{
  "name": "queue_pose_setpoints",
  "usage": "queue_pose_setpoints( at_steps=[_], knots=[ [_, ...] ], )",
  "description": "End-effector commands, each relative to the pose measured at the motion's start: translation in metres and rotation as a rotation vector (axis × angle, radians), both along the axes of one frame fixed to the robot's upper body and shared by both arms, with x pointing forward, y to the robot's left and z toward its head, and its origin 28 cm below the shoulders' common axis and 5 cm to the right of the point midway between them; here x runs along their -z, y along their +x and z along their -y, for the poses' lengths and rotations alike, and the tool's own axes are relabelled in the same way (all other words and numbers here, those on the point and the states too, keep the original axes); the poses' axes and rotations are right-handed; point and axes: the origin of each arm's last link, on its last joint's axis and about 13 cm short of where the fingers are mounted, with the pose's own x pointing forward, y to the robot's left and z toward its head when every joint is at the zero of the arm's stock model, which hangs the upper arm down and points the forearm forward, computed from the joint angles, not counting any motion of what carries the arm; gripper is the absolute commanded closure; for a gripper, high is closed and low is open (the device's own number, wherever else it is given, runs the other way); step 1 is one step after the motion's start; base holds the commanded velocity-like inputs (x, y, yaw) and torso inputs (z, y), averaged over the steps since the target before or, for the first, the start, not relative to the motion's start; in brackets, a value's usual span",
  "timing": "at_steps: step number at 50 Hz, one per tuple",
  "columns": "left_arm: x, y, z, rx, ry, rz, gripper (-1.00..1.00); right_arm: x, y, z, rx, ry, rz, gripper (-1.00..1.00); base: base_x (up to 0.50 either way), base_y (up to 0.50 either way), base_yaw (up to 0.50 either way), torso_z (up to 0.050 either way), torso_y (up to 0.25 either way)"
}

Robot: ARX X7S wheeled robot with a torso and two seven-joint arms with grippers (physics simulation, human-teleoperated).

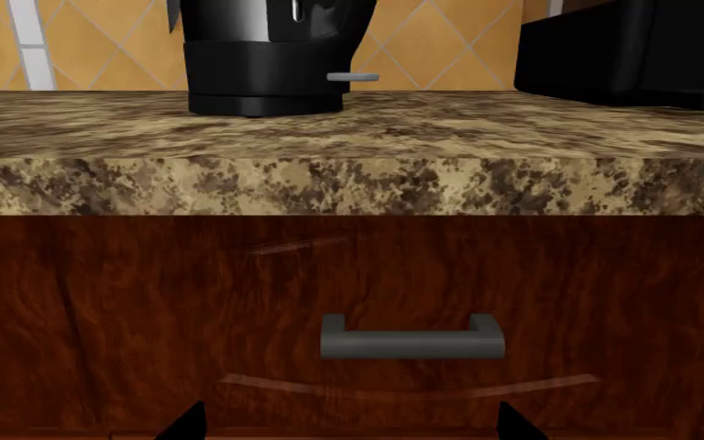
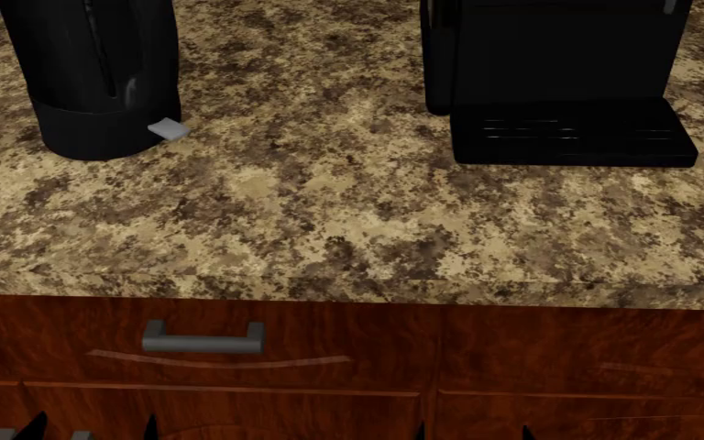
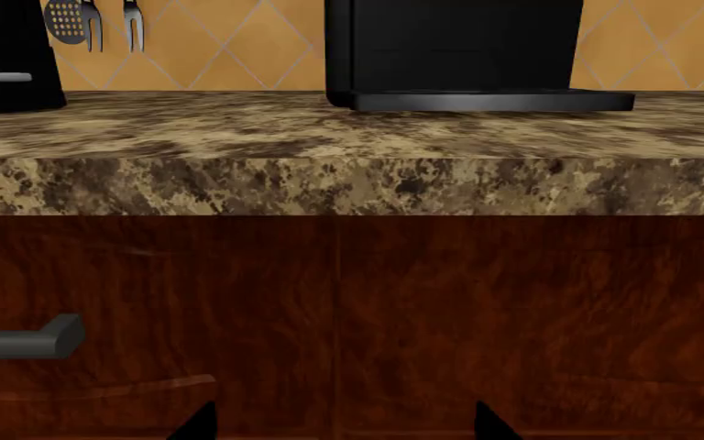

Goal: Press the button to open the lid of the electric kettle.

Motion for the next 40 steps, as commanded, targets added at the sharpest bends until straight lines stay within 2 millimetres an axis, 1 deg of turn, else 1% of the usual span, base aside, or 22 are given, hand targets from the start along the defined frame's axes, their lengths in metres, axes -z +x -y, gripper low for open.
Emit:
queue_pose_setpoints(
  at_steps=[1, 10, 15, 18, 19, 20, 22, 23, 24, 27, 31, 40],
  knots=[
    [-0.001, -0.001, 0.000, 0.000, 0.000, 0.000, -1.00, -0.001, -0.001, 0.000, 0.000, 0.000, 0.002, -1.00, 0.00, 0.00, 0.00, 0.000, 0.000],
    [0.000, -0.002, 0.000, 0.000, 0.022, -0.001, -1.00, 0.003, -0.001, -0.002, -0.012, -0.031, -0.025, -1.00, 0.00, 0.00, 0.00, 0.000, 0.000],
    [0.001, -0.001, 0.000, -0.002, 0.007, -0.010, -1.00, 0.004, 0.000, 0.000, -0.002, -0.018, -0.022, -1.00, 0.00, 0.00, 0.00, 0.000, 0.000],
    [0.002, -0.002, 0.000, 0.004, 0.035, -0.029, -1.00, 0.006, 0.002, 0.001, 0.000, -0.016, -0.022, -1.00, 0.00, 0.00, 0.00, 0.000, 0.000],
    [0.002, -0.003, 0.001, 0.016, 0.042, -0.019, -1.00, 0.007, 0.002, 0.001, 0.000, -0.014, -0.020, -1.00, 0.00, 0.00, 0.00, 0.000, 0.000],
    [-0.002, -0.002, 0.001, 0.014, 0.009, 0.015, -1.00, 0.009, 0.003, 0.001, 0.001, -0.012, -0.019, -1.00, 0.00, 0.00, 0.00, 0.000, 0.000],
    [-0.002, -0.002, -0.001, 0.002, 0.006, 0.024, -1.00, 0.011, 0.005, 0.002, 0.002, -0.009, -0.019, -1.00, 0.00, 0.00, 0.00, 0.000, 0.000],
    [-0.002, -0.003, -0.002, 0.013, 0.022, 0.040, -1.00, 0.010, 0.003, 0.001, 0.001, -0.009, -0.019, -1.00, 0.00, 0.00, 0.00, 0.000, 0.000],
    [-0.003, -0.004, -0.001, 0.034, 0.079, 0.074, -1.00, 0.009, 0.003, 0.001, 0.002, -0.009, -0.020, -1.00, 0.00, 0.00, 0.00, 0.000, 0.000],
    [-0.004, -0.005, -0.001, 0.043, 0.070, 0.083, -1.00, 0.012, 0.004, 0.002, 0.002, -0.008, -0.019, -1.00, 0.00, 0.00, 0.00, 0.000, 0.000],
    [-0.005, -0.006, -0.002, 0.043, 0.019, 0.088, -1.00, 0.015, 0.006, 0.003, 0.002, -0.010, -0.022, -1.00, 0.00, 0.00, 0.00, 0.048, 0.000],
    [-0.003, -0.007, -0.001, 0.052, 0.023, 0.082, -1.00, 0.007, 0.001, 0.001, 0.007, -0.016, -0.021, -1.00, 0.00, 0.00, 0.00, 0.050, 0.000]
  ],
)
